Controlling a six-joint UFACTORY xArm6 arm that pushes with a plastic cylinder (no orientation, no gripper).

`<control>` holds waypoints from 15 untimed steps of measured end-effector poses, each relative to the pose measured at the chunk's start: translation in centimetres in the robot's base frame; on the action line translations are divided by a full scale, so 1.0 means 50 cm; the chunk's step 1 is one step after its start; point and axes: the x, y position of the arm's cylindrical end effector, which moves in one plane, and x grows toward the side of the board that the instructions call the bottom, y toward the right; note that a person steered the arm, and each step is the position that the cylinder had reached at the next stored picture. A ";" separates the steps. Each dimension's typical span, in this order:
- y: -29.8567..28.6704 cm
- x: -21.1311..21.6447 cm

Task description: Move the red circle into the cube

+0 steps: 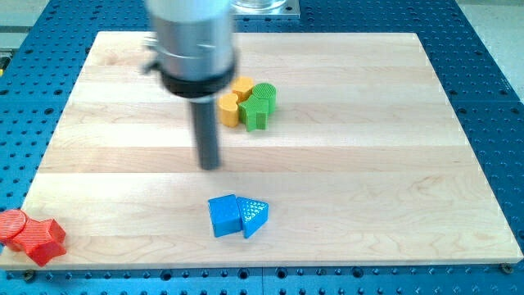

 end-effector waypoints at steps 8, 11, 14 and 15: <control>-0.390 0.218; -0.059 0.279; -0.089 0.279; -0.126 0.278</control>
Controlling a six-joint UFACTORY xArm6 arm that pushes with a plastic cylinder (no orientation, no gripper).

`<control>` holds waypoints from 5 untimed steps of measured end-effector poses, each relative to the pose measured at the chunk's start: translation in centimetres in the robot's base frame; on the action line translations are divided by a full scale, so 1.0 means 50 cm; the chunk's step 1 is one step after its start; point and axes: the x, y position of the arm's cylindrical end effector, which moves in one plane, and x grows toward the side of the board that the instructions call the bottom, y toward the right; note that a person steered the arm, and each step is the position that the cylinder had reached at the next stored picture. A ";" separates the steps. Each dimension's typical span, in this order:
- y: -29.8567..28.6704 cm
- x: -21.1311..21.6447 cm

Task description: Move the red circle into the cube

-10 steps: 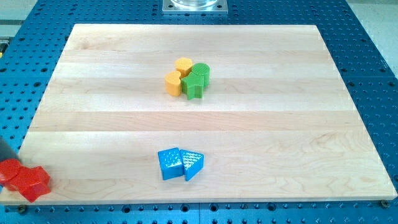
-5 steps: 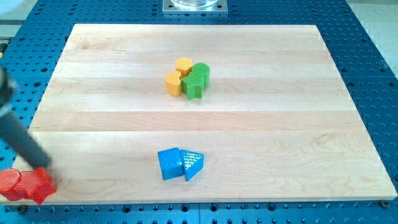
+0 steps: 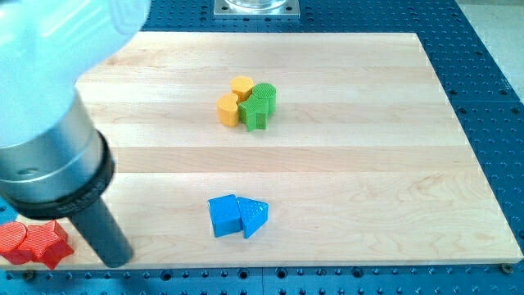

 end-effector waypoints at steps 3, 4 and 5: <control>-0.051 -0.038; -0.054 -0.087; -0.030 -0.146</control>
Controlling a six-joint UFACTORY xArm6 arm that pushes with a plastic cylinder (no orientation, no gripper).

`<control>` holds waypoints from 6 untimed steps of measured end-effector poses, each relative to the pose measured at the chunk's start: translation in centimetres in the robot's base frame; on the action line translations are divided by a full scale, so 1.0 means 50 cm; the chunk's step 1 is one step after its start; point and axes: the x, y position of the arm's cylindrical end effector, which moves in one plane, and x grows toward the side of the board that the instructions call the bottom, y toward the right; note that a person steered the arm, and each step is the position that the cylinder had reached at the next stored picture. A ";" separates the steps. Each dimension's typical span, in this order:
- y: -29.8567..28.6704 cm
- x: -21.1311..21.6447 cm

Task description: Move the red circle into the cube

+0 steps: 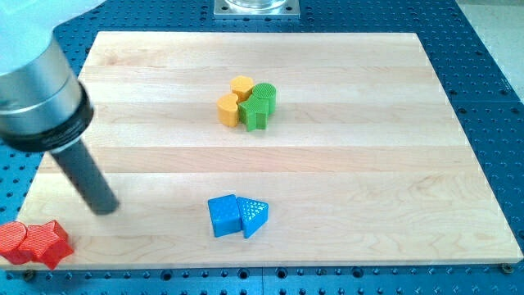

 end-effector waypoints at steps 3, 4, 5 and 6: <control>0.121 -0.012; 0.133 -0.012; 0.141 -0.012; 0.124 -0.002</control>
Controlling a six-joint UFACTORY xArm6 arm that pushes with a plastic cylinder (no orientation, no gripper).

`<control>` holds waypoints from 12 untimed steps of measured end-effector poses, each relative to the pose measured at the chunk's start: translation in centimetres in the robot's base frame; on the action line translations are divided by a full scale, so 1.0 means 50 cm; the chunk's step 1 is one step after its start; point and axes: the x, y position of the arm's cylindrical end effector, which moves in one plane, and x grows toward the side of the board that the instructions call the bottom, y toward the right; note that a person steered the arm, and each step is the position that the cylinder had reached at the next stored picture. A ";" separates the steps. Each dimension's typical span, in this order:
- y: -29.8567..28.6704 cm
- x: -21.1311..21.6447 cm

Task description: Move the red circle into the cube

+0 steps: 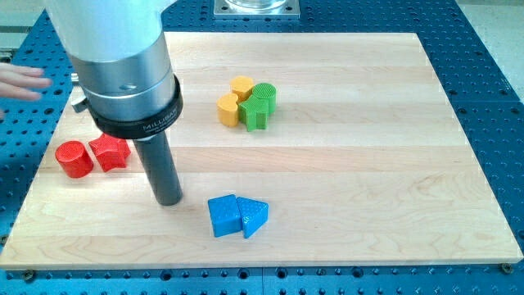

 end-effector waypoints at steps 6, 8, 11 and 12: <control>-0.257 -0.054; -0.292 -0.130; -0.241 -0.251; -0.232 -0.249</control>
